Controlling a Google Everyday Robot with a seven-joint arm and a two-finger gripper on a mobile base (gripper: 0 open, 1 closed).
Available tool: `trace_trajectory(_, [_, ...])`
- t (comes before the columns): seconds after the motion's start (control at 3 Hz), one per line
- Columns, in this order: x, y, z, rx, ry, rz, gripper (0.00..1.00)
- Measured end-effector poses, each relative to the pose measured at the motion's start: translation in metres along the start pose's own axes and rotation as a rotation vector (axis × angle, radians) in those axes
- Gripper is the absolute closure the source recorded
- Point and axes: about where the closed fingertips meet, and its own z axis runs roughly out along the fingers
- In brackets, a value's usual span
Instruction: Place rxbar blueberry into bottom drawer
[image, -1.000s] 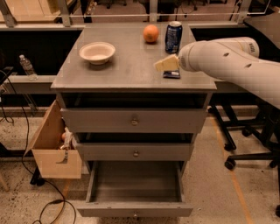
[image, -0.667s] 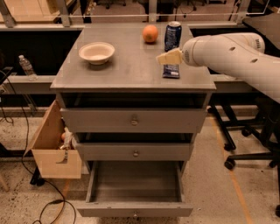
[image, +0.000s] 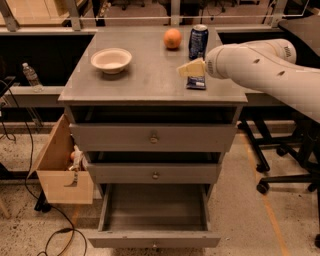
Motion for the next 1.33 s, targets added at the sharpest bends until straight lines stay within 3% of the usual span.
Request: trace_trajectory(1.33, [0.039,0.048,0.043,-0.063,0.118,0.117,0.00])
